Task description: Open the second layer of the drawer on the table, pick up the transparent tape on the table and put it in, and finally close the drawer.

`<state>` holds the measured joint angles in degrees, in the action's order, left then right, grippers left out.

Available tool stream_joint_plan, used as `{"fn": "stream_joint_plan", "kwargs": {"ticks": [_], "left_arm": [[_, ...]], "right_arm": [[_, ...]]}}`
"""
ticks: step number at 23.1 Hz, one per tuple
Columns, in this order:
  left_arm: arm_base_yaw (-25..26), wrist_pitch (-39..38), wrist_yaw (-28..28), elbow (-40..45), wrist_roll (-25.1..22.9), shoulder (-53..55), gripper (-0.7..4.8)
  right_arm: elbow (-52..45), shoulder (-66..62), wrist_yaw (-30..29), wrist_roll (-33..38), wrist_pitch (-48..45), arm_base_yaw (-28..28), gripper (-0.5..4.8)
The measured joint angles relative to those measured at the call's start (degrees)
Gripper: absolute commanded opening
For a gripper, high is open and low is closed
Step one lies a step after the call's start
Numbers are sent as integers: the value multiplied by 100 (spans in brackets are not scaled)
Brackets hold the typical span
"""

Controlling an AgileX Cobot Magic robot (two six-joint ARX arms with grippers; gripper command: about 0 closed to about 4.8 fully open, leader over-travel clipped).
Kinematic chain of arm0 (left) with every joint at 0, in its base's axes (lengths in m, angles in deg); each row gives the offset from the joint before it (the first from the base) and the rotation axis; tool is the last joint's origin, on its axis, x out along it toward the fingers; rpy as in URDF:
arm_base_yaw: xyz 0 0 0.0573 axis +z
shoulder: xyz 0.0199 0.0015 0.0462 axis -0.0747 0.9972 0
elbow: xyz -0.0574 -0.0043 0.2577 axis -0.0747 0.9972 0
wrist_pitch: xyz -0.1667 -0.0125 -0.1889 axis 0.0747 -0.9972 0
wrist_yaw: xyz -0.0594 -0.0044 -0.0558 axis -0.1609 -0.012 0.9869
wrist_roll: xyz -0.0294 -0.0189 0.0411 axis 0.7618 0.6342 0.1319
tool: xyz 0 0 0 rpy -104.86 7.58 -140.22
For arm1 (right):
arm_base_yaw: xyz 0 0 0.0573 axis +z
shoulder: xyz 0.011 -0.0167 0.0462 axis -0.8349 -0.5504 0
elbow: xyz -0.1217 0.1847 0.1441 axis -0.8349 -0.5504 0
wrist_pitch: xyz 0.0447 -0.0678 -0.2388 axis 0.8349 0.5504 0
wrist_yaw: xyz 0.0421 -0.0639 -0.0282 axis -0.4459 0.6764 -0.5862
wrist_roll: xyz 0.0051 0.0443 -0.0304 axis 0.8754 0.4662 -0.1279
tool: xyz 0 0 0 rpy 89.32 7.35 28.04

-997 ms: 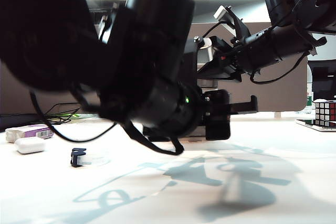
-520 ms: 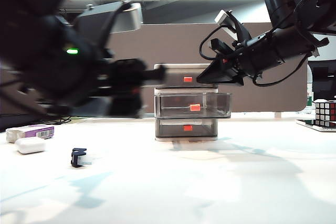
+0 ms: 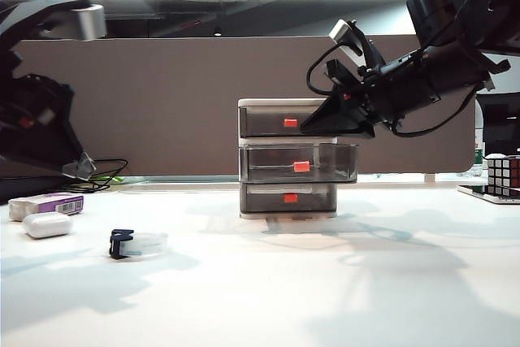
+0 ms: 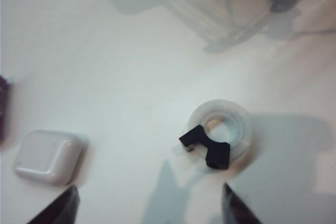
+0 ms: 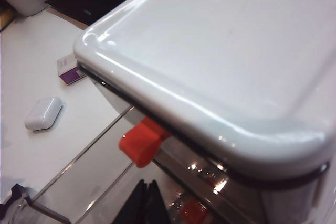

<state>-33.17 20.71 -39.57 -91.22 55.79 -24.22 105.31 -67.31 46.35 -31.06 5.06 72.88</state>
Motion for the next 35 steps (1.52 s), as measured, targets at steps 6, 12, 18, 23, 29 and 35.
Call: {"fn": "stream_joint_plan", "kwargs": {"ticks": [6,12,18,23,29,35], "left_arm": [[1810,262,2424,4,-750,586,444],[1891,1056,3821,-4,-953,1934,446],[1888,1663,4120,-234,-1110,2953,466],[1888,1718,4223,-599,-1484,3482,466],[1884,1801,4505,-741,-1604,3814,452],[1596,1753,4269,-748,-2170,3829,452]], "right_arm": [[0,0,-2,0,50,0,-5],[0,0,-7,-2,92,0,-5],[0,0,-63,-2,192,0,-5],[0,0,-63,-2,195,-2,-5],[0,0,-63,-4,195,-2,-5],[0,0,-66,-7,195,-2,-5]]}}
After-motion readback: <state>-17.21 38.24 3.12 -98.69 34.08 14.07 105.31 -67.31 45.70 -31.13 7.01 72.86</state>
